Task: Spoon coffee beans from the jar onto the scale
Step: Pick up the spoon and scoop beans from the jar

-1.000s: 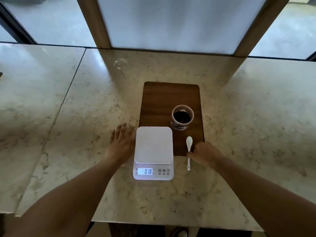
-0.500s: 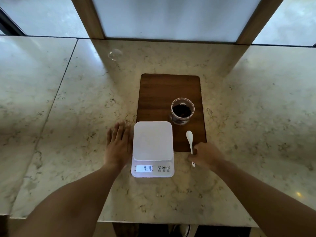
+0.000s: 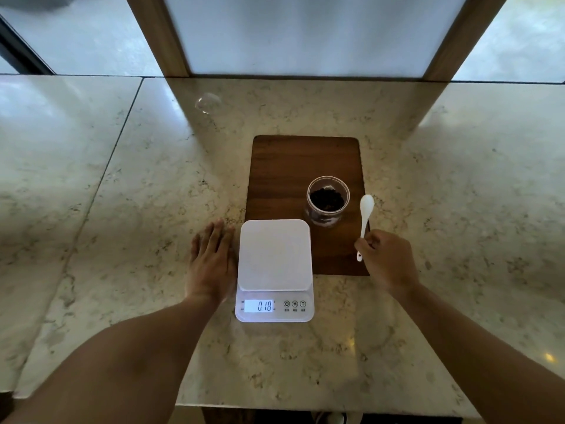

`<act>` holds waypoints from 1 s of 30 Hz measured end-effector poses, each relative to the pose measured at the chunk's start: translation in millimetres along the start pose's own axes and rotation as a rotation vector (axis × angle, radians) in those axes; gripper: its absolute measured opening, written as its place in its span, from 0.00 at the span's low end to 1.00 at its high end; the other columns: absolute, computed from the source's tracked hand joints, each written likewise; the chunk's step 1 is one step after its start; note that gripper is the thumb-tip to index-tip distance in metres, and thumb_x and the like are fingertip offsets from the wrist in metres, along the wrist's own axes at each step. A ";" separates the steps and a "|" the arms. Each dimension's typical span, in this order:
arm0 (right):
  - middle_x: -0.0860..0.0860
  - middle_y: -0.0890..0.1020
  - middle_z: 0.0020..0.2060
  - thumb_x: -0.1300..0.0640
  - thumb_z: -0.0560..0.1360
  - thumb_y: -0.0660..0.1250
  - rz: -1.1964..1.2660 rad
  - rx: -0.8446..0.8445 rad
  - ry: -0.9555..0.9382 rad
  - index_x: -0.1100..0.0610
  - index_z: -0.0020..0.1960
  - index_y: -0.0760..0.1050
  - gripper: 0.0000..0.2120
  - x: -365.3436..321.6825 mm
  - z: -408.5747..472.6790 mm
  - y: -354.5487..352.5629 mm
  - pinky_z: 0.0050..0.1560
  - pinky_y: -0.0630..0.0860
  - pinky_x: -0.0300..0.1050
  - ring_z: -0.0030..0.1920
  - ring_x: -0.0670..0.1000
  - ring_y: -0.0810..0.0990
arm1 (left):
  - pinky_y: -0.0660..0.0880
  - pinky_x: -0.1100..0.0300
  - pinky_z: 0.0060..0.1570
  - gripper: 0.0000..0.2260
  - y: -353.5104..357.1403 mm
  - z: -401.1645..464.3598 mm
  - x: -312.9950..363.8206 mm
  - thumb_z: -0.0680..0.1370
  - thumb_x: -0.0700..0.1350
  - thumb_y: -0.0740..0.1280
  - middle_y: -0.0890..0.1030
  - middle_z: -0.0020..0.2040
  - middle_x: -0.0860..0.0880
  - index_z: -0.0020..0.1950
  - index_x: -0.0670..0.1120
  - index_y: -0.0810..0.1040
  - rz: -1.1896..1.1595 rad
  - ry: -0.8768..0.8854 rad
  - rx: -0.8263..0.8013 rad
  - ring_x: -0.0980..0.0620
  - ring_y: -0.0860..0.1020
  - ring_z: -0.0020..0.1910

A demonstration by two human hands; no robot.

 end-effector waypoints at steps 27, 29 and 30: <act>0.53 0.81 0.32 0.52 0.79 0.65 -0.421 0.200 -0.278 0.58 0.41 0.78 0.12 -69.4 27.8 -11.9 0.27 0.71 0.43 0.30 0.51 0.75 | 0.51 0.44 0.76 0.26 0.9 0.0 1.9 0.80 0.53 0.47 0.62 0.78 0.45 0.76 0.46 0.65 -0.016 0.000 0.032 0.47 0.55 0.79; 0.52 0.81 0.32 0.52 0.79 0.66 -0.411 0.183 -0.284 0.57 0.42 0.79 0.11 -70.9 28.6 -9.6 0.24 0.64 0.39 0.29 0.49 0.73 | 0.50 0.44 0.76 0.26 0.8 0.3 1.7 0.80 0.53 0.46 0.62 0.78 0.45 0.76 0.46 0.65 -0.014 0.001 0.027 0.48 0.54 0.79; 0.52 0.81 0.32 0.52 0.78 0.67 -0.402 0.179 -0.290 0.58 0.42 0.79 0.11 -71.2 28.2 -9.4 0.24 0.60 0.38 0.28 0.48 0.71 | 0.50 0.44 0.76 0.26 0.8 0.2 1.3 0.80 0.53 0.46 0.62 0.78 0.45 0.76 0.46 0.65 -0.014 0.000 0.028 0.48 0.54 0.79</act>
Point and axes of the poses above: each hand's wrist, its own z-axis towards the middle knuckle, its own y-axis out of the palm, x = y × z, the point moved 3 cm from there along z, towards the middle knuckle
